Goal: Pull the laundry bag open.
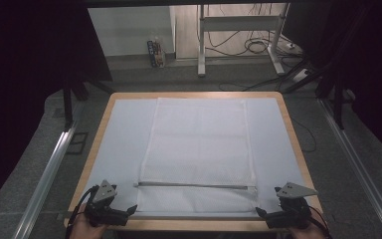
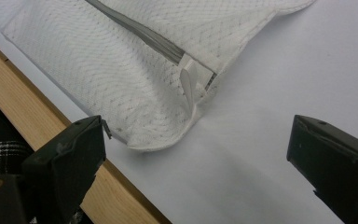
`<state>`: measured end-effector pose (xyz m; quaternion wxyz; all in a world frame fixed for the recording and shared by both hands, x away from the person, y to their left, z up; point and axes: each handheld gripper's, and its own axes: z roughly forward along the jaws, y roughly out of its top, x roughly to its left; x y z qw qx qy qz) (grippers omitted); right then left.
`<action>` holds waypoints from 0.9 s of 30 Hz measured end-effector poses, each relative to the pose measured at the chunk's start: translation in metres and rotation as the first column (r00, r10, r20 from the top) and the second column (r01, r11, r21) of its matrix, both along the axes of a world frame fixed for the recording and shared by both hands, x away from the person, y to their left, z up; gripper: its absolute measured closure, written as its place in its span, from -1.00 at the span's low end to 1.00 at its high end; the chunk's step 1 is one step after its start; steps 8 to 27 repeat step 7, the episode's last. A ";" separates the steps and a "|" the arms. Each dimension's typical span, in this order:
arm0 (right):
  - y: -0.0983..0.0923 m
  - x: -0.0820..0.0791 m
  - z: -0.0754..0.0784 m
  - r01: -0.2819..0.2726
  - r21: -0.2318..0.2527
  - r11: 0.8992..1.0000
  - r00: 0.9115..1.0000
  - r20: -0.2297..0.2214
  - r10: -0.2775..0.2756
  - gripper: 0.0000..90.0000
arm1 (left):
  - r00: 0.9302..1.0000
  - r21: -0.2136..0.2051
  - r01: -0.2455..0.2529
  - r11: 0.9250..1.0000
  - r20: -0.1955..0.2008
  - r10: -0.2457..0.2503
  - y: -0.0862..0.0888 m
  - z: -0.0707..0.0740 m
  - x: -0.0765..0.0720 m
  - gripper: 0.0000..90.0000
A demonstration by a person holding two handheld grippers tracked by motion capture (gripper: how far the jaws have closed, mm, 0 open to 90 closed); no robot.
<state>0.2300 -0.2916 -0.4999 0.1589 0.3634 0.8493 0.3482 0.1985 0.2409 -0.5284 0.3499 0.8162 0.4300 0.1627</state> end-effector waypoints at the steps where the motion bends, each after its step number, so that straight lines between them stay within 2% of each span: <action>1: 0.000 0.000 0.000 0.001 0.000 1.000 1.000 -0.002 -0.001 -0.92 | 1.000 -0.002 -0.001 1.000 -0.003 0.001 0.000 0.000 0.000 -0.99; 7: 0.001 0.002 -0.002 0.000 -0.017 1.000 1.000 -0.018 0.000 -0.92 | 1.000 -0.007 -0.008 1.000 -0.020 0.008 0.001 -0.001 0.003 -0.96; 27: 0.001 0.002 -0.002 0.000 -0.017 1.000 1.000 -0.018 0.000 -0.92 | 1.000 -0.007 -0.008 1.000 -0.020 0.008 0.001 -0.001 0.003 -0.96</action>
